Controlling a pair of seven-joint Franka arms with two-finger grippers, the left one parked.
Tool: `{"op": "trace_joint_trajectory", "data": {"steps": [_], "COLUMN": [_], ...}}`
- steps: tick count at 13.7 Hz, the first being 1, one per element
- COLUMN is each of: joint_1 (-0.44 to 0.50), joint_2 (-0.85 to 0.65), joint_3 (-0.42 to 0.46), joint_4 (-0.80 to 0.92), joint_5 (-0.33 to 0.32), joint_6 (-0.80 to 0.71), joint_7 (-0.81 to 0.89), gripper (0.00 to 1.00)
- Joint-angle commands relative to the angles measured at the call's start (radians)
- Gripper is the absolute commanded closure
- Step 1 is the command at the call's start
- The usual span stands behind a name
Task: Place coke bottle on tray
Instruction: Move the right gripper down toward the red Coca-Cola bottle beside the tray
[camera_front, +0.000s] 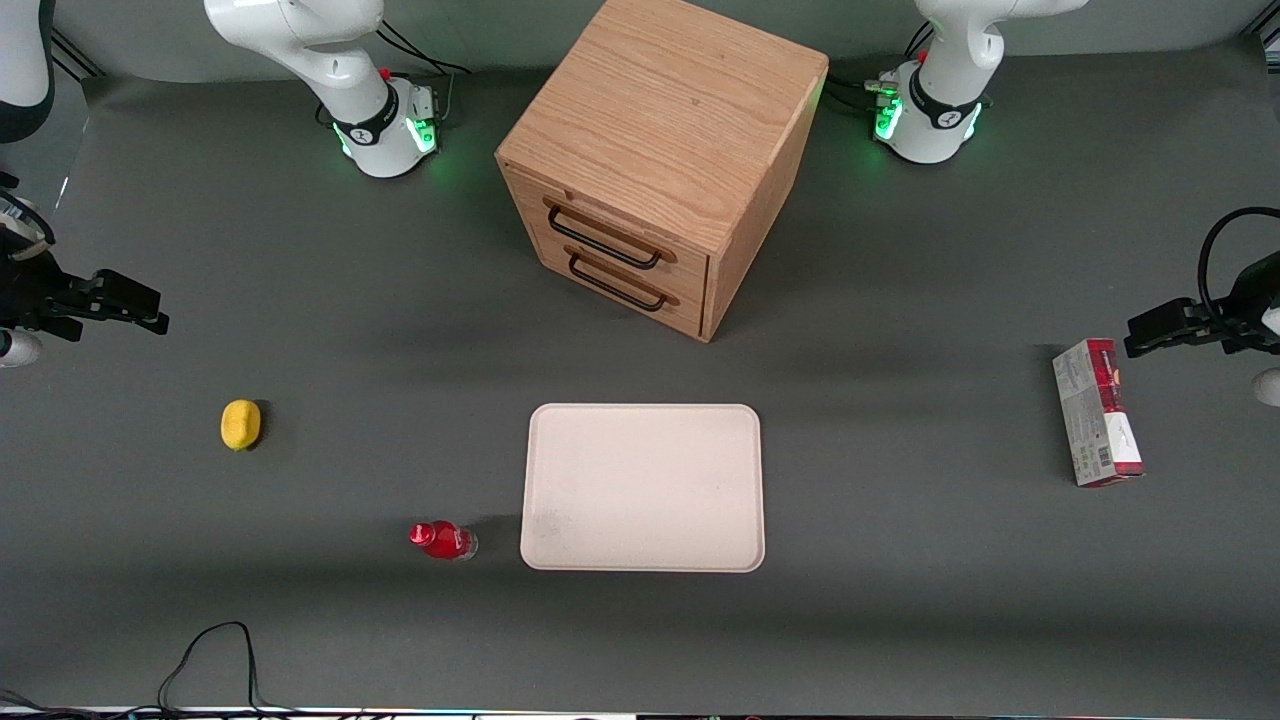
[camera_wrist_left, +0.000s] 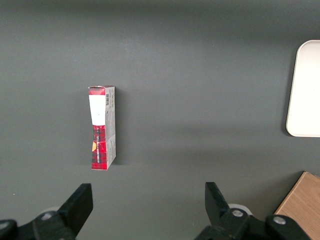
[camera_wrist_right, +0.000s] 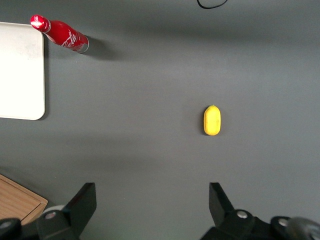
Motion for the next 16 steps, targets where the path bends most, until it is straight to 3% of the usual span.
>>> {"op": "trace_joint_trajectory", "data": {"steps": [1,7,12,16], "joint_1": [0.014,0.025,0.155,0.175], "joint_2": [-0.008,0.052,0.327,0.558], "joint_3": [-0.015,0.000,0.006,0.078], "joint_4": [0.003,0.068,0.413,0.671], "joint_5": [-0.001,0.013,0.010,0.009], "joint_6": [-0.019,-0.020,-0.022,-0.025], "joint_7": [0.021,0.024,0.080,0.183], "gripper": [0.00,0.00,0.00,0.00]}}
